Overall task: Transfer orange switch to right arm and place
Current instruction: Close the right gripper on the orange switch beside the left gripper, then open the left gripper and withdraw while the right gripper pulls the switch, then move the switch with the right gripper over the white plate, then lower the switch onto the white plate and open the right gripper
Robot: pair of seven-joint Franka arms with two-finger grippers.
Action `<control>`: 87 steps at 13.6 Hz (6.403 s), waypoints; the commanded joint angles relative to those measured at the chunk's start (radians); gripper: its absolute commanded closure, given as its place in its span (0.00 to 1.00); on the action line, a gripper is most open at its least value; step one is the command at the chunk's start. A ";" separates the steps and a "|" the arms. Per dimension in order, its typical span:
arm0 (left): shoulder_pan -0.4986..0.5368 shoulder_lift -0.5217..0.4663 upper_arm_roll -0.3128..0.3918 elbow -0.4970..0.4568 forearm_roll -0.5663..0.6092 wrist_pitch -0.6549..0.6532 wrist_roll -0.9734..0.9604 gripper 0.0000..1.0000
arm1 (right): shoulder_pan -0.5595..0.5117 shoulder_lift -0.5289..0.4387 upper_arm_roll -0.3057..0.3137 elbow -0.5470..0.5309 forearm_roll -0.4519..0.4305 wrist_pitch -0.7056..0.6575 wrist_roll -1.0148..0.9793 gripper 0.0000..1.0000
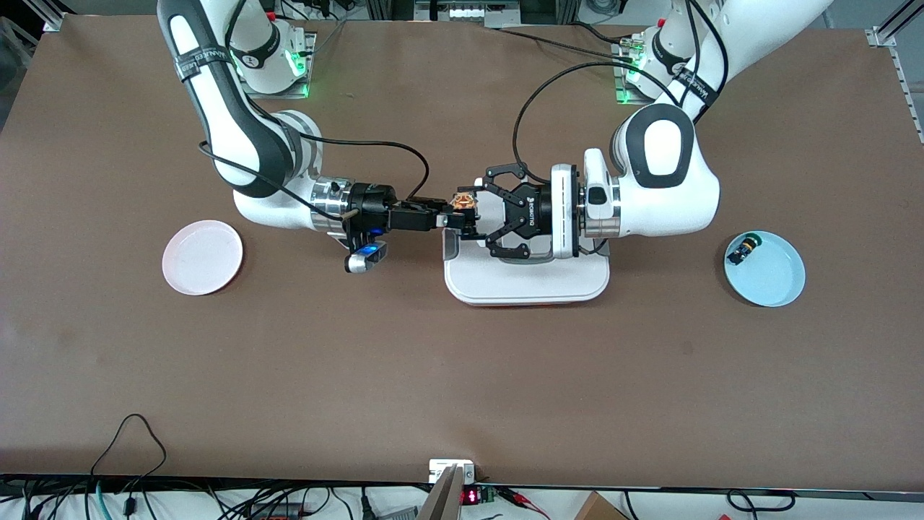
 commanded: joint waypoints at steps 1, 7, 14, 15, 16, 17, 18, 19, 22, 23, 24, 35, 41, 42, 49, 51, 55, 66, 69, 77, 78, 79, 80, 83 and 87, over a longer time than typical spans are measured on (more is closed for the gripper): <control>0.003 -0.013 -0.007 -0.012 -0.042 0.008 0.034 0.76 | 0.017 0.010 -0.003 0.018 0.022 0.021 -0.014 0.31; 0.003 -0.014 -0.008 -0.012 -0.042 0.008 0.034 0.76 | 0.022 0.011 -0.003 0.018 0.042 0.023 -0.047 0.56; 0.005 -0.014 -0.008 -0.010 -0.042 0.008 0.031 0.51 | 0.017 0.010 -0.003 0.018 0.042 0.020 -0.059 0.96; 0.005 -0.016 -0.008 -0.010 -0.041 0.007 0.035 0.01 | 0.017 0.010 -0.003 0.018 0.042 0.020 -0.059 0.99; 0.005 -0.016 -0.008 -0.009 -0.042 0.007 0.034 0.00 | 0.017 0.010 -0.003 0.018 0.042 0.020 -0.059 1.00; 0.006 -0.016 -0.008 -0.010 -0.042 0.004 0.034 0.00 | 0.016 0.010 -0.003 0.018 0.042 0.014 -0.057 1.00; 0.006 -0.016 -0.008 -0.010 -0.041 0.000 0.034 0.00 | 0.016 0.010 -0.003 0.018 0.042 0.012 -0.057 1.00; 0.006 -0.016 -0.008 -0.010 -0.041 -0.003 0.032 0.00 | 0.014 0.010 -0.003 0.021 0.042 0.012 -0.057 1.00; 0.022 -0.028 -0.007 -0.012 -0.039 -0.047 0.010 0.00 | 0.007 0.010 -0.004 0.029 0.038 0.007 -0.047 1.00; 0.038 -0.040 -0.007 -0.013 -0.033 -0.074 -0.013 0.00 | 0.002 0.010 -0.006 0.036 0.032 0.007 -0.045 1.00; 0.046 -0.057 -0.005 -0.015 -0.026 -0.099 -0.048 0.00 | -0.003 0.010 -0.009 0.038 0.032 0.007 -0.045 1.00; 0.273 -0.122 -0.005 0.079 0.635 -0.677 -0.737 0.00 | -0.202 0.069 -0.010 0.096 -0.178 -0.227 0.033 1.00; 0.278 -0.118 -0.007 0.259 1.035 -0.950 -1.266 0.00 | -0.340 0.111 -0.012 0.154 -0.422 -0.423 0.053 1.00; 0.276 -0.117 -0.007 0.299 1.103 -0.995 -1.329 0.00 | -0.358 0.111 -0.012 0.185 -0.495 -0.445 0.053 1.00; 0.130 -0.202 0.156 0.404 1.544 -1.034 -1.393 0.00 | -0.378 0.021 -0.026 0.346 -1.181 -0.477 0.056 1.00; -0.030 -0.265 0.391 0.395 1.500 -1.005 -1.408 0.00 | -0.378 -0.032 -0.026 0.335 -1.356 -0.471 0.020 1.00; -0.142 -0.439 0.626 0.202 1.403 -0.819 -1.601 0.00 | -0.374 -0.160 -0.023 0.169 -1.686 -0.306 -0.040 1.00; -0.233 -0.503 0.788 0.088 1.380 -0.711 -1.543 0.00 | -0.486 -0.144 -0.029 -0.321 -2.039 0.410 -0.045 1.00; -0.234 -0.503 0.788 0.088 1.381 -0.713 -1.543 0.00 | -0.527 -0.077 -0.029 -0.382 -2.041 0.559 -0.068 1.00; -0.234 -0.503 0.788 0.088 1.381 -0.719 -1.541 0.00 | -0.578 0.036 -0.027 -0.384 -2.039 0.644 -0.099 0.58; -0.234 -0.503 0.788 0.088 1.381 -0.719 -1.541 0.00 | -0.578 0.019 -0.027 -0.364 -2.033 0.635 -0.100 0.01; -0.236 -0.503 0.788 0.088 1.381 -0.719 -1.541 0.00 | -0.579 -0.028 -0.027 -0.344 -2.033 0.568 -0.100 0.00; -0.236 -0.503 0.788 0.088 1.381 -0.719 -1.541 0.00 | -0.576 -0.076 -0.024 -0.306 -2.025 0.453 -0.097 0.00; -0.236 -0.503 0.788 0.088 1.381 -0.719 -1.541 0.00 | -0.543 -0.185 -0.014 -0.151 -2.016 0.168 -0.094 0.00; -0.236 -0.503 0.788 0.088 1.381 -0.719 -1.543 0.00 | -0.486 -0.285 -0.010 0.014 -2.015 -0.104 -0.097 0.00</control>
